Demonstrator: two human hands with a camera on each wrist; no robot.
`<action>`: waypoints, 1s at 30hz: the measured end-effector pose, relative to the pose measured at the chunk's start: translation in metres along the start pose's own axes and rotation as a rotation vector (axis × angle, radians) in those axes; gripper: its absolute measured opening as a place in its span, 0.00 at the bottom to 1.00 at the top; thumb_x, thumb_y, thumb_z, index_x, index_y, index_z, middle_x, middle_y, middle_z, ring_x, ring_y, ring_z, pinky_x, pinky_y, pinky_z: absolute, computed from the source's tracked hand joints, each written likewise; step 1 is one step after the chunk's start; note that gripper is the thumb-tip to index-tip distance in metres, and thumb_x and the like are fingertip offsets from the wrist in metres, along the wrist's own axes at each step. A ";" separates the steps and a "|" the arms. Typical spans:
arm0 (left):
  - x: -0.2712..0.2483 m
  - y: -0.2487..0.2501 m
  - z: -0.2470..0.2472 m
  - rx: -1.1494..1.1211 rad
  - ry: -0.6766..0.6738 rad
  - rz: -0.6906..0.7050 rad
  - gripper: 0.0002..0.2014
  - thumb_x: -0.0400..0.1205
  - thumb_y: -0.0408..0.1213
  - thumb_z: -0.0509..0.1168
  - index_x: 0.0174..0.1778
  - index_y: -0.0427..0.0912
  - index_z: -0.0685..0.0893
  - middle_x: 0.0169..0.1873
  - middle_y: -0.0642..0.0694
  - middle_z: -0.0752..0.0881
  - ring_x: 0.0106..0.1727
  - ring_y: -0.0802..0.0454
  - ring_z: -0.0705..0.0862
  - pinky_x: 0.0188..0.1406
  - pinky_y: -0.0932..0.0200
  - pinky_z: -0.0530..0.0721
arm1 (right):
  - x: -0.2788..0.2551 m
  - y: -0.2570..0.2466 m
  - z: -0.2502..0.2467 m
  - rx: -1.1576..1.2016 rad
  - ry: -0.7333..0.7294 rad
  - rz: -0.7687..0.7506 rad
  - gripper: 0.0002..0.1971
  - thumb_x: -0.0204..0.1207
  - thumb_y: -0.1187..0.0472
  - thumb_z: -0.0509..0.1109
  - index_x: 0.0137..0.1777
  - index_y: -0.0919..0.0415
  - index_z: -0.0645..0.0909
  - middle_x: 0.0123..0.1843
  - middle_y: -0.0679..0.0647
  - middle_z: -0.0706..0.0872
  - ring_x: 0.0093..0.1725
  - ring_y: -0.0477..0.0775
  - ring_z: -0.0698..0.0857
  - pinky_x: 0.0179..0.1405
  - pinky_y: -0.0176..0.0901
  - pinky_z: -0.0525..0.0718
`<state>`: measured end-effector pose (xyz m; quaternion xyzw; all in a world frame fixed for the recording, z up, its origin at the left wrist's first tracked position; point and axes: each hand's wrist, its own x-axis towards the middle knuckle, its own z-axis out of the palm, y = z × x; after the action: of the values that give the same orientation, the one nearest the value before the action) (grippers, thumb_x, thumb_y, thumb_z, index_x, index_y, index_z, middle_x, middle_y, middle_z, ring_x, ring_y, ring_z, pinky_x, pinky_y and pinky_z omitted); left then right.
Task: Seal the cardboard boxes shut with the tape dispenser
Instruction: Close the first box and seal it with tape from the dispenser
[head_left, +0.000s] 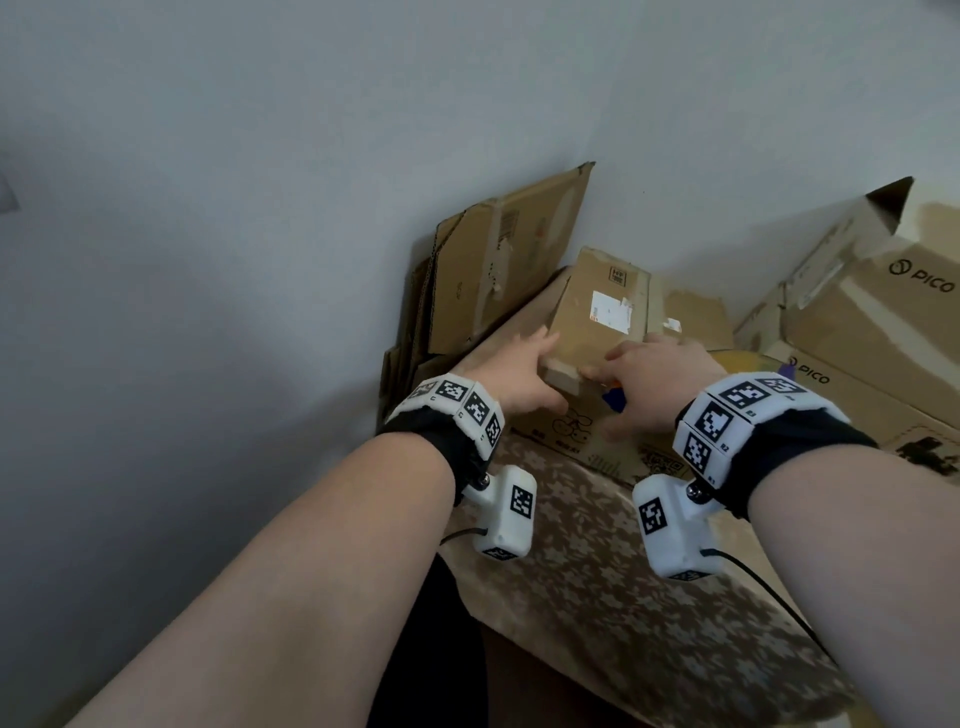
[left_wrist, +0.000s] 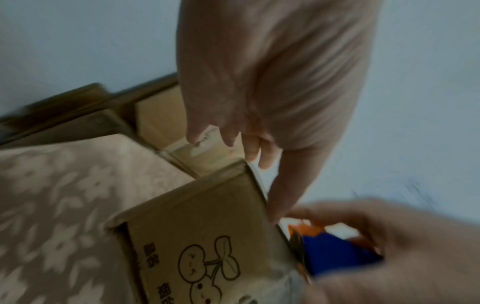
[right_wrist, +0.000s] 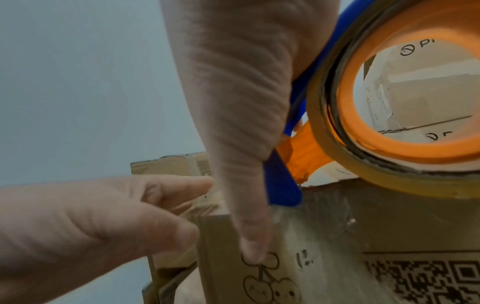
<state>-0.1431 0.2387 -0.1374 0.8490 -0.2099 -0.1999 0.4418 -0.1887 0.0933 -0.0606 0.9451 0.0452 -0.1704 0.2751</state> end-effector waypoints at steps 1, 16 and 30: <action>0.000 0.007 -0.001 0.149 -0.010 0.040 0.46 0.74 0.39 0.75 0.84 0.47 0.54 0.84 0.51 0.53 0.84 0.47 0.47 0.82 0.48 0.54 | -0.002 0.003 -0.001 0.031 0.021 -0.004 0.37 0.68 0.29 0.67 0.77 0.35 0.66 0.75 0.47 0.73 0.73 0.56 0.69 0.67 0.58 0.75; 0.021 0.057 0.036 0.927 -0.014 0.055 0.30 0.79 0.28 0.62 0.78 0.45 0.68 0.75 0.43 0.71 0.73 0.42 0.73 0.71 0.44 0.74 | -0.047 0.078 0.048 0.511 0.121 0.283 0.29 0.78 0.36 0.63 0.76 0.46 0.72 0.70 0.53 0.81 0.64 0.55 0.82 0.54 0.48 0.83; 0.024 0.059 0.035 0.994 -0.024 0.041 0.37 0.80 0.27 0.60 0.84 0.51 0.54 0.84 0.48 0.54 0.81 0.45 0.62 0.77 0.51 0.67 | -0.038 0.039 0.081 1.359 -0.128 0.050 0.11 0.78 0.56 0.72 0.44 0.65 0.85 0.38 0.57 0.90 0.37 0.51 0.89 0.40 0.40 0.89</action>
<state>-0.1526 0.1717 -0.1100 0.9503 -0.3015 -0.0766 -0.0148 -0.2410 0.0170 -0.0919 0.8968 -0.1100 -0.2102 -0.3734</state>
